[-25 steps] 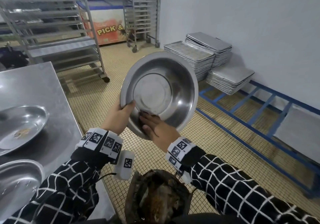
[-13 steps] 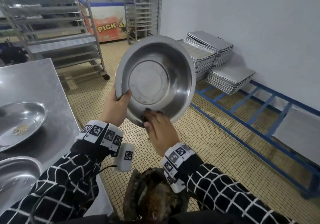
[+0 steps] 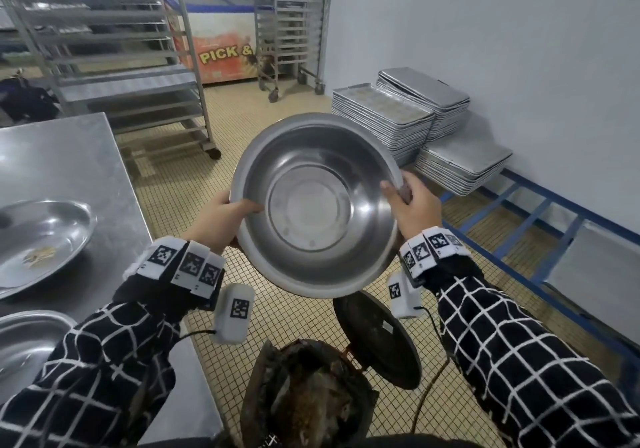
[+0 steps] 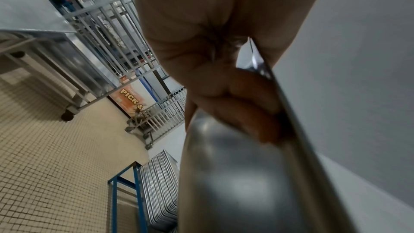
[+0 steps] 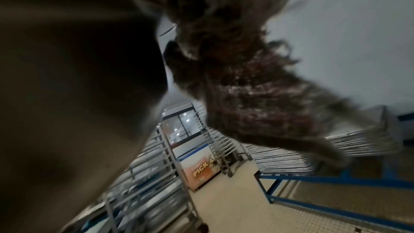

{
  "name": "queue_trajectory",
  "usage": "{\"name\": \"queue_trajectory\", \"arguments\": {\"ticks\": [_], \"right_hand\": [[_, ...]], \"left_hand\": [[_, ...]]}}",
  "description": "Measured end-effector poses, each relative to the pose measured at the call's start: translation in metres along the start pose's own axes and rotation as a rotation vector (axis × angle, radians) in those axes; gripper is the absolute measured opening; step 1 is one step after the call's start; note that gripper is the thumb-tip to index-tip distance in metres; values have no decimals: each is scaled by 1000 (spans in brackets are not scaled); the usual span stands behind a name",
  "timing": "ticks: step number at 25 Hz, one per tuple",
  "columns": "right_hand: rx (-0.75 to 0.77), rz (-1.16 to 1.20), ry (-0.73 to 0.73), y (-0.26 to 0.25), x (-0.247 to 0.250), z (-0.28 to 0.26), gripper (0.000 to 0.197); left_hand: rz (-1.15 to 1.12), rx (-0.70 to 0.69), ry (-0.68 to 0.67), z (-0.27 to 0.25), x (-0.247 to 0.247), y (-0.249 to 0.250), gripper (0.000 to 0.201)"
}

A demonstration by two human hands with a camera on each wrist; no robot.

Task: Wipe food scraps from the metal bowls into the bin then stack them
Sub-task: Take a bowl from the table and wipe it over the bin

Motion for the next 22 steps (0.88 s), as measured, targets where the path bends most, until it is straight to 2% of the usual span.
{"name": "queue_trajectory", "arguments": {"ticks": [3, 5, 7, 8, 9, 11, 12, 13, 15, 18, 20, 22], "right_hand": [[-86, -64, -152, 0, -12, -7, 26], [-156, -75, -158, 0, -18, -15, 27], [-198, -49, -83, 2, -24, -22, 31], [-244, -7, -32, 2, -27, -27, 24], [-305, 66, 22, 1, -31, -32, 16], [-440, 229, 111, -3, -42, -44, 17], [-492, 283, 136, -8, -47, -50, 19], [-510, 322, 144, -11, -51, -55, 20], [-467, 382, 87, -17, -56, -61, 26], [-394, 330, -82, -16, -55, -66, 42], [-433, 261, -96, -8, -52, -72, 41], [-485, 262, -47, -6, -48, -79, 32]], "left_hand": [[39, 6, -9, 8, 11, -2, 25], [63, -27, 31, 10, 11, -8, 27], [35, -118, 137, 6, 9, -15, 38], [-11, -156, 172, 1, 6, -18, 48], [-75, -181, 172, -6, 0, -22, 59], [-111, -203, 107, -21, -19, -30, 67], [-90, -184, 72, -27, -30, -33, 60], [-88, -145, 47, -33, -39, -35, 44], [-141, -67, 82, -34, -45, -32, 12], [-173, -52, 175, -16, -29, -29, 12], [-139, -56, 219, -6, -18, -29, 11], [-55, -70, 238, -2, -12, -27, 10]]}}
Point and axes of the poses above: each hand's wrist, its own z-axis towards the middle knuckle, its own x-axis out of the back of the hand, y = z × x, the point moved 2 cm from there along z, towards the middle knuckle, and after that the axes turned 6 degrees about y, right-handed, at the moved point
